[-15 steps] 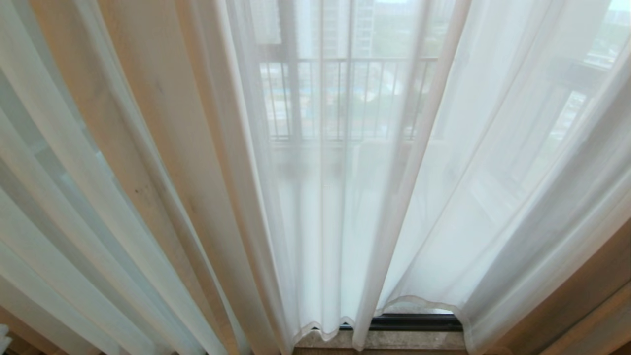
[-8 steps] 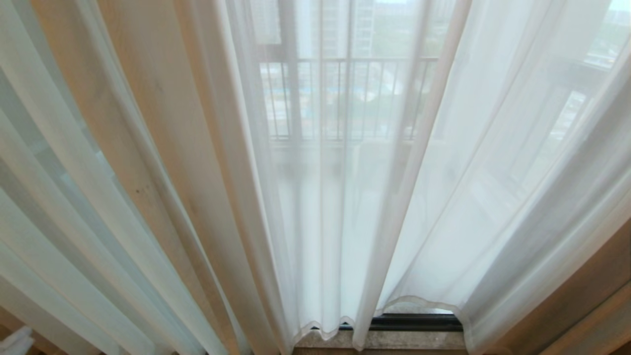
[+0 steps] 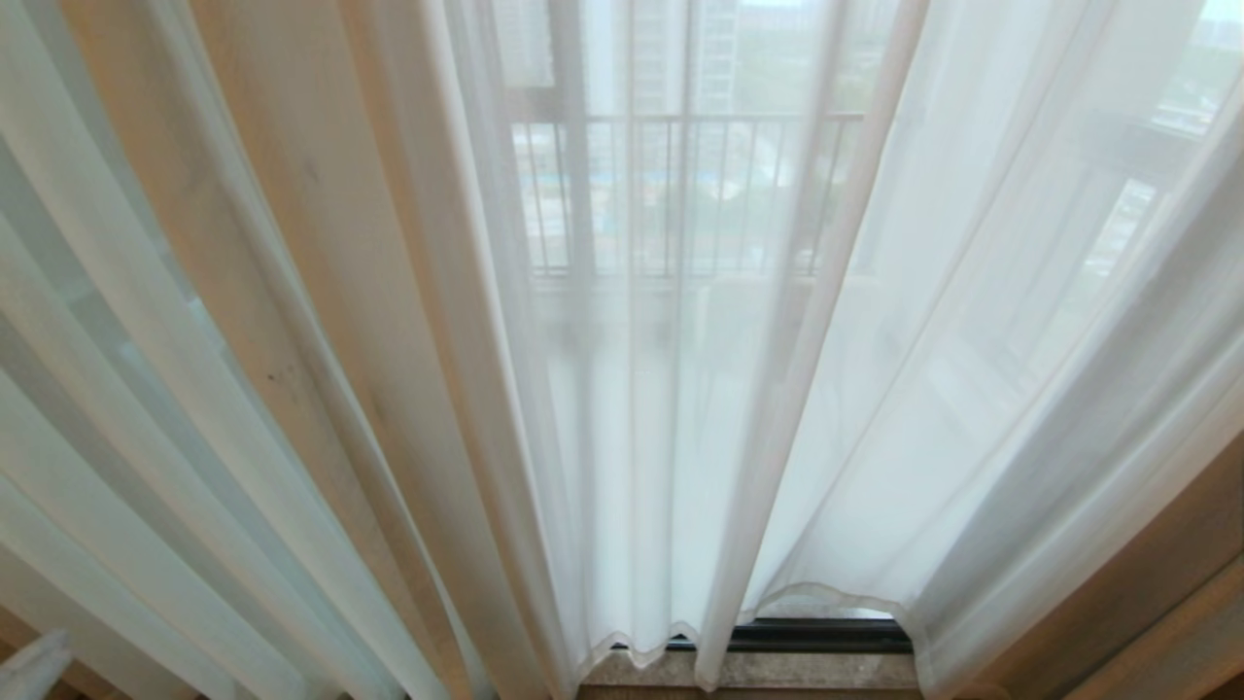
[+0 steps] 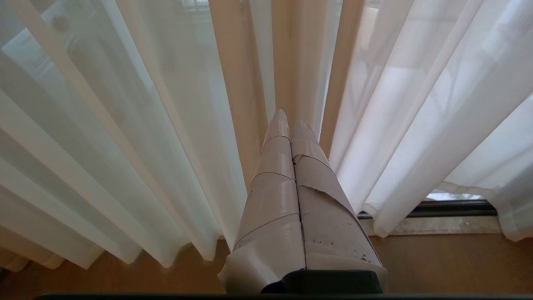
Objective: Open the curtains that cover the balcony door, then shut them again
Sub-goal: Pull the inner curtains open on both sides
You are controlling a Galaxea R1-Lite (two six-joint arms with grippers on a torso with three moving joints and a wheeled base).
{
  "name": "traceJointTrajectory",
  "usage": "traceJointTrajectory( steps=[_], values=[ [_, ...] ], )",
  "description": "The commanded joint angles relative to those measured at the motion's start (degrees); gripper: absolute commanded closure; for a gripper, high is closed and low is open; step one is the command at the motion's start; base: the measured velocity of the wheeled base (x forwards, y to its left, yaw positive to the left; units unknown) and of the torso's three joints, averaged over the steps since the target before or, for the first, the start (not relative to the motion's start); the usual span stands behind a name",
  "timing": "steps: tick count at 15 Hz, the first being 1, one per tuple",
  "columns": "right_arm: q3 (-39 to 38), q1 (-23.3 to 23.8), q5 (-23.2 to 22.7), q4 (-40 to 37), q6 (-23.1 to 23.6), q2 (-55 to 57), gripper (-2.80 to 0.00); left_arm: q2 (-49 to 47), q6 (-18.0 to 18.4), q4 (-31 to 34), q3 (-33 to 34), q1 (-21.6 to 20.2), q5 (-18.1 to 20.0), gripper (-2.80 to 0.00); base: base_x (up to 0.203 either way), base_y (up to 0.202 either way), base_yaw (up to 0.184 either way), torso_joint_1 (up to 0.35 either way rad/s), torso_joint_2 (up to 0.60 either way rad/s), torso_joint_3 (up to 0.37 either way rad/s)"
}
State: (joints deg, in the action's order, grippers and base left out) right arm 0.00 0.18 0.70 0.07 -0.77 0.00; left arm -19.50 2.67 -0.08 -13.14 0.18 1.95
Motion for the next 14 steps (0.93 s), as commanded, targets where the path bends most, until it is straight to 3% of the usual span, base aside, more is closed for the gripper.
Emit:
traceJointTrajectory(
  steps=[1,5,9,14],
  values=[
    [0.00,-0.01,0.01,0.01,-0.02,0.00,0.00,-2.18,-1.03,-0.06,-0.35,-0.09,-0.18,0.00,0.000,0.000,0.000,0.000,0.00,0.000],
    [0.00,-0.01,0.01,0.01,-0.02,0.00,0.00,-4.97,-2.35,-0.20,-1.60,-0.15,-0.17,0.00,0.000,0.000,0.000,0.000,0.00,0.000],
    [0.00,-0.01,0.01,0.01,-0.02,0.00,0.00,-12.27,-7.52,-2.29,-5.70,-0.43,-0.18,0.00,0.000,0.000,0.000,0.000,0.00,0.000],
    [0.00,-0.01,0.01,0.01,-0.02,0.00,0.00,-24.86,-9.99,-13.90,-9.38,-4.02,-0.58,0.00,0.000,0.000,0.000,0.000,0.00,0.000]
  ],
)
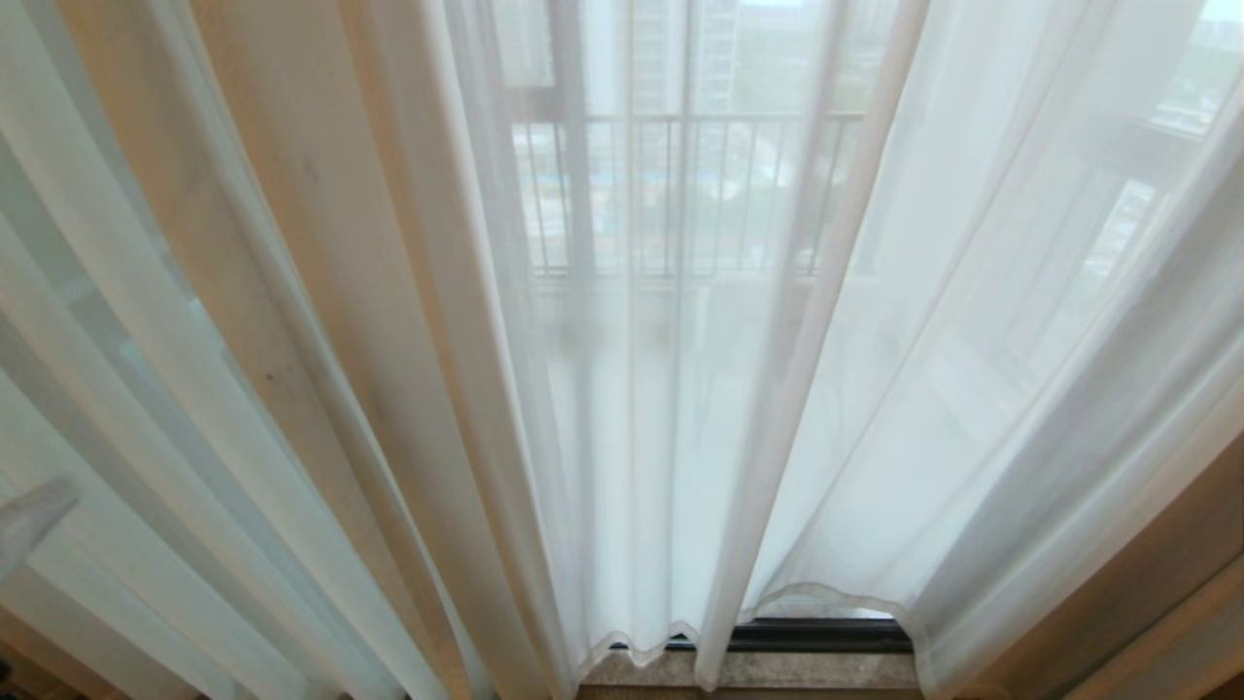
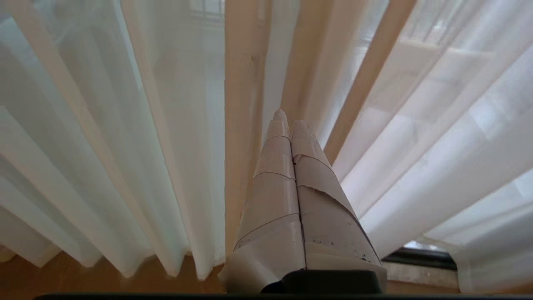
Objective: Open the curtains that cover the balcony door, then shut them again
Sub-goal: Pull the inner curtains open on both sides
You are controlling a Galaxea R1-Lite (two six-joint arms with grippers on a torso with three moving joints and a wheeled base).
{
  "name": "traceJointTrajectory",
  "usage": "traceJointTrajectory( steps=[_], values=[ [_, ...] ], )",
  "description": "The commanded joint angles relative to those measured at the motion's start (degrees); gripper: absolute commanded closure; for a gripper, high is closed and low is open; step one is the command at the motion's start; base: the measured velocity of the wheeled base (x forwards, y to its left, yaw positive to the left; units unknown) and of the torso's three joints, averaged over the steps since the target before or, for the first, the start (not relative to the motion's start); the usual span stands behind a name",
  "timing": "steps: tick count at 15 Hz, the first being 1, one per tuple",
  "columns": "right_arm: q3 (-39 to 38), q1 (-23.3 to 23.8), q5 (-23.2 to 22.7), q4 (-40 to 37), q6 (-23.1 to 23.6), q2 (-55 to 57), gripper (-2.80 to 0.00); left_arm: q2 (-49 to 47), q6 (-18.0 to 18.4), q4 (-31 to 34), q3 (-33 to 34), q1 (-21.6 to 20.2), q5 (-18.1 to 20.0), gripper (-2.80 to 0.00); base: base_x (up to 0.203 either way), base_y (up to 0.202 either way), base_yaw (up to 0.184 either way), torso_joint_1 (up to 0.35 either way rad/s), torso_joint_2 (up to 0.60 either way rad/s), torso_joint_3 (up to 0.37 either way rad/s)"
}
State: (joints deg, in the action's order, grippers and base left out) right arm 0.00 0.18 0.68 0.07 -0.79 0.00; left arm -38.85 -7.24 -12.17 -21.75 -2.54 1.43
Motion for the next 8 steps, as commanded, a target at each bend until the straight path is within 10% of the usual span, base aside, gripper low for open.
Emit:
traceJointTrajectory(
  steps=[1,2,3,8],
  values=[
    [0.00,-0.01,0.02,0.01,0.00,0.00,0.00,-7.99,-0.13,-4.85,-1.09,-2.47,-0.07,0.00,0.000,0.000,0.000,0.000,0.00,0.000],
    [0.00,-0.01,0.02,0.01,0.00,0.00,0.00,-10.43,-0.13,-8.23,-1.13,-3.16,-0.09,0.00,0.000,0.000,0.000,0.000,0.00,0.000],
    [0.00,-0.01,0.02,0.01,0.00,0.00,0.00,-12.69,-0.09,-11.96,-0.91,-3.86,-0.10,-2.80,0.000,0.000,0.000,0.000,0.00,0.000],
    [0.00,-0.01,0.02,0.01,0.00,0.00,0.00,-19.92,-3.34,-20.39,-0.65,-5.01,-0.02,-2.80,0.000,0.000,0.000,0.000,0.00,0.000]
  ],
)
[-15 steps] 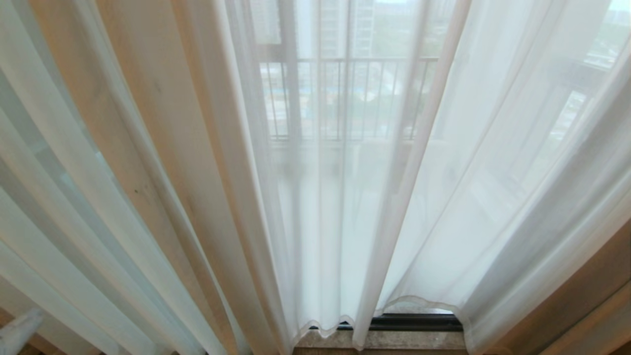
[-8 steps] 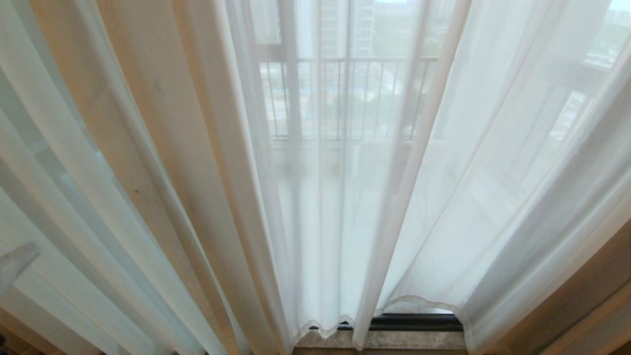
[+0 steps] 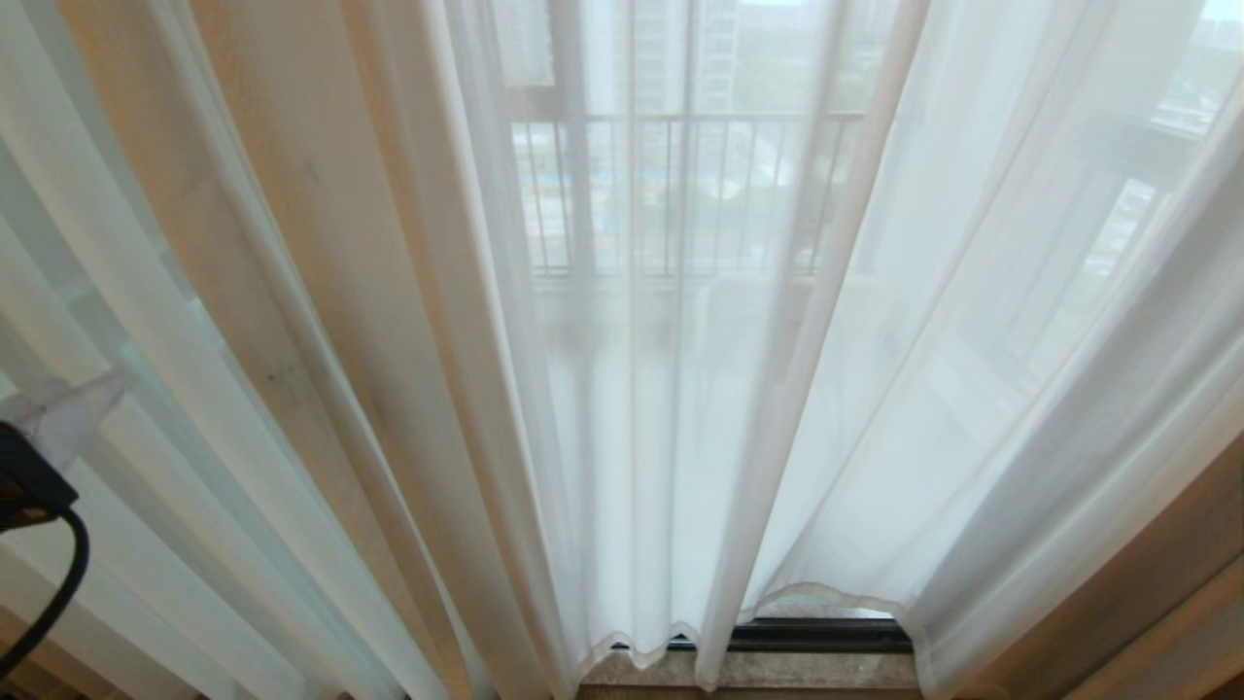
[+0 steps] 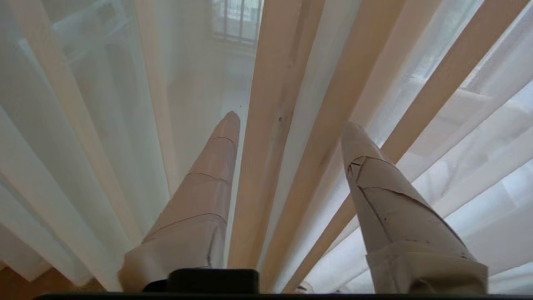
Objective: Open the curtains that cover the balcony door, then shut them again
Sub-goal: Pull the inner curtains open on both sides
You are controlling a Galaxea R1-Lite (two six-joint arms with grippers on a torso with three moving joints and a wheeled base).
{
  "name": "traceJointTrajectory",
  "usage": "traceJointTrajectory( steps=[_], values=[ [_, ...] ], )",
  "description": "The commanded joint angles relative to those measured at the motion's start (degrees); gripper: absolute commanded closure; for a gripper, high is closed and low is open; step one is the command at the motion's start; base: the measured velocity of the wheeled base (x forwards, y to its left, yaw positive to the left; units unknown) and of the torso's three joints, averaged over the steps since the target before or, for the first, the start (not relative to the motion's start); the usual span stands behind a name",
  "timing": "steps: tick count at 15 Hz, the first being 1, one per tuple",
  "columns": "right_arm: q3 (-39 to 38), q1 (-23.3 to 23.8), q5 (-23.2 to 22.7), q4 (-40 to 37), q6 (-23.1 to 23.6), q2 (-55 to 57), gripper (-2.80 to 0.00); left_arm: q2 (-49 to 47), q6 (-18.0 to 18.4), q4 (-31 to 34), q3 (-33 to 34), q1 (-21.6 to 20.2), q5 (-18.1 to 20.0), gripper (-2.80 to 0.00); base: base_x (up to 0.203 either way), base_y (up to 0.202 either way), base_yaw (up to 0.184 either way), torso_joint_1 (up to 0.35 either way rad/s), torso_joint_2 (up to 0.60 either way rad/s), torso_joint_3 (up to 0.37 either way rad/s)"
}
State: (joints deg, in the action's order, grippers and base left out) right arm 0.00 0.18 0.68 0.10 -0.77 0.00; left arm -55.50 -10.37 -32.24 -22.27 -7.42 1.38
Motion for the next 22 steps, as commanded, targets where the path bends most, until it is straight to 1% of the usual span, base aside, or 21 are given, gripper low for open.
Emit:
traceJointTrajectory(
  steps=[1,3,8,10,11,13,17,19,20,22],
  values=[
    [0.00,-0.01,0.02,-0.01,-0.02,0.00,0.00,-4.66,-0.31,-0.46,-0.14,-0.17,0.03,-2.80,0.000,0.000,0.000,0.000,0.00,0.000],
    [0.00,-0.01,0.02,-0.01,-0.02,0.00,0.00,-7.62,-0.42,-2.18,-0.34,-1.00,0.02,-2.80,0.000,0.000,0.000,0.000,0.00,0.000],
    [0.00,-0.01,0.02,-0.01,-0.02,0.00,0.00,-17.28,-2.20,-11.67,-0.88,-1.52,0.00,-2.80,0.000,0.000,0.000,0.000,0.00,0.000],
    [0.00,-0.01,0.02,-0.01,-0.02,0.00,0.00,-20.97,-2.84,-16.16,-1.11,-2.35,0.02,-2.80,0.000,0.000,0.000,0.000,0.00,0.000],
    [0.00,-0.01,0.02,-0.01,-0.02,0.00,0.00,-22.57,-3.13,-17.91,-1.70,-2.58,0.03,-2.80,0.000,0.000,0.000,0.000,0.00,0.000],
    [0.00,-0.01,0.02,-0.01,-0.02,0.00,0.00,-25.44,-3.40,-19.42,-3.91,-2.60,0.20,-2.80,0.000,0.000,0.000,0.000,0.00,0.000],
    [0.00,-0.01,0.02,-0.01,-0.02,0.00,0.00,-30.51,-3.43,-25.23,-6.57,-1.85,1.47,-2.80,0.000,0.000,0.000,0.000,0.00,0.000],
    [0.00,-0.01,0.02,-0.01,-0.02,0.00,0.00,-32.85,-3.47,-28.61,-7.79,-1.08,3.15,-2.80,0.000,0.000,0.000,0.000,0.00,0.000],
    [0.00,-0.01,0.02,-0.01,-0.02,0.00,0.00,-34.00,-3.48,-29.30,-8.54,-1.01,4.07,-2.80,0.000,0.000,0.000,0.000,0.00,0.000],
    [0.00,-0.01,0.02,-0.01,-0.02,0.00,0.00,-36.04,-3.43,-29.85,-9.75,-0.86,4.58,-2.80,0.000,0.000,0.000,0.000,0.00,0.000]
  ],
)
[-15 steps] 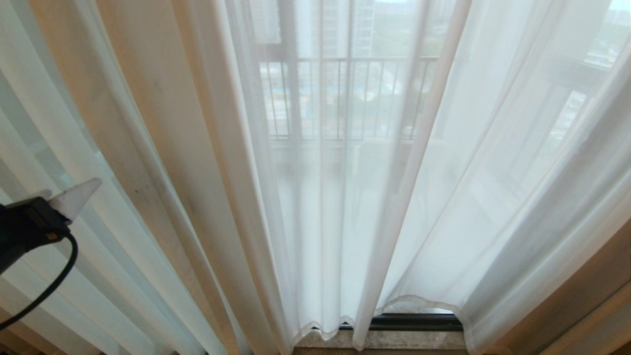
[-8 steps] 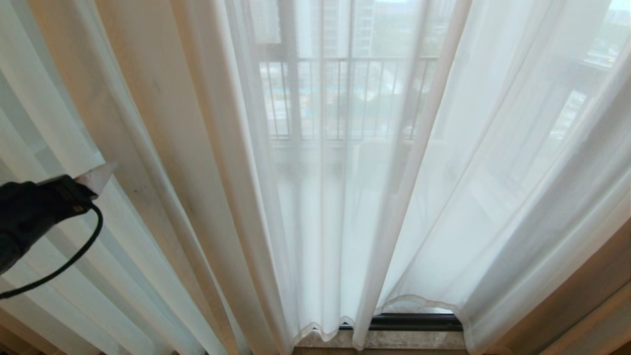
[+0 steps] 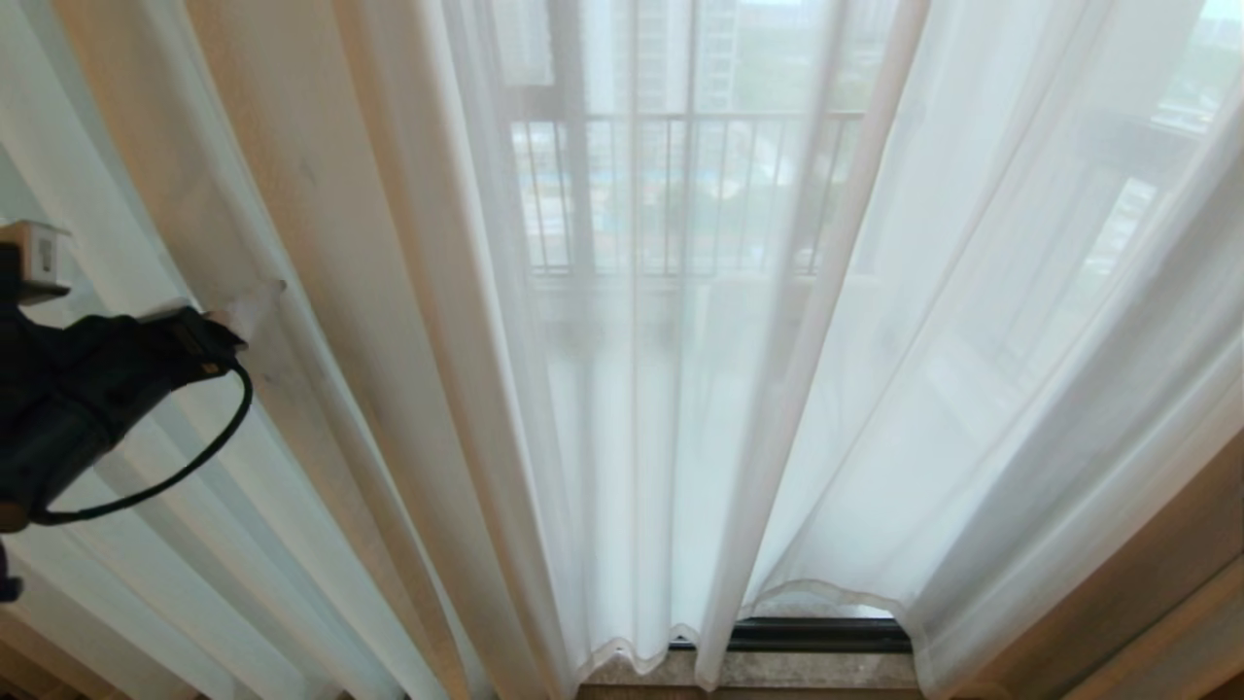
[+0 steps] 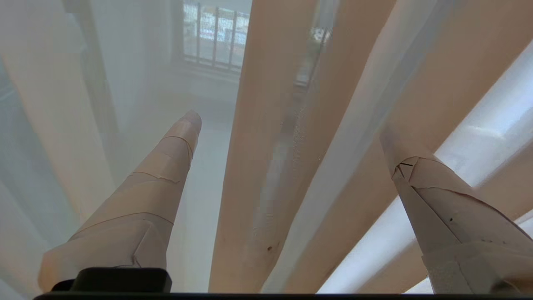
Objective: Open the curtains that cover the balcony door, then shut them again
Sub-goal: Pull the inner curtains open on both sides
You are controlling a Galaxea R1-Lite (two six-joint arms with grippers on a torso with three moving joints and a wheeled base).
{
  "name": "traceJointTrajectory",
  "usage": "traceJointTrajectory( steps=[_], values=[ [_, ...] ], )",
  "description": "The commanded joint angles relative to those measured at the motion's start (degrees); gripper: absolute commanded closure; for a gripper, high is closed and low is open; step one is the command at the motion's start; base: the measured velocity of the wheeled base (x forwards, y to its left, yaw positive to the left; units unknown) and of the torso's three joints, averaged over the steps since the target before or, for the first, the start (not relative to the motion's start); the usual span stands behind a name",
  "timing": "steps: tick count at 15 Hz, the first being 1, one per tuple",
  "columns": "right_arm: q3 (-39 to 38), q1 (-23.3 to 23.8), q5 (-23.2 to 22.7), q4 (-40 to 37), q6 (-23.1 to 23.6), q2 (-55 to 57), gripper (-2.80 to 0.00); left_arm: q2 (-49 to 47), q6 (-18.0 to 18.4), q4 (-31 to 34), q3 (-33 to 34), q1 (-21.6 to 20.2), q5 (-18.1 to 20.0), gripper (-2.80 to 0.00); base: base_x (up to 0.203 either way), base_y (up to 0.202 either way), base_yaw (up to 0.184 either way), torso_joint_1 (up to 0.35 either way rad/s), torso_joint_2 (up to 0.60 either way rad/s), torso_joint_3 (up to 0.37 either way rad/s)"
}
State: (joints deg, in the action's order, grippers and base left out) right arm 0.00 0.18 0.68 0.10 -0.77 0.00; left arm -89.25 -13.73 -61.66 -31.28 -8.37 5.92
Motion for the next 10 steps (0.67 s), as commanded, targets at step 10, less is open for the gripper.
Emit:
traceJointTrajectory(
  steps=[10],
  values=[
    [0.00,-0.01,0.02,-0.01,-0.02,0.00,0.00,-6.32,-3.76,-0.57,-7.33,0.04,-0.04,-2.80,0.000,0.000,0.000,0.000,0.00,0.000]
  ],
)
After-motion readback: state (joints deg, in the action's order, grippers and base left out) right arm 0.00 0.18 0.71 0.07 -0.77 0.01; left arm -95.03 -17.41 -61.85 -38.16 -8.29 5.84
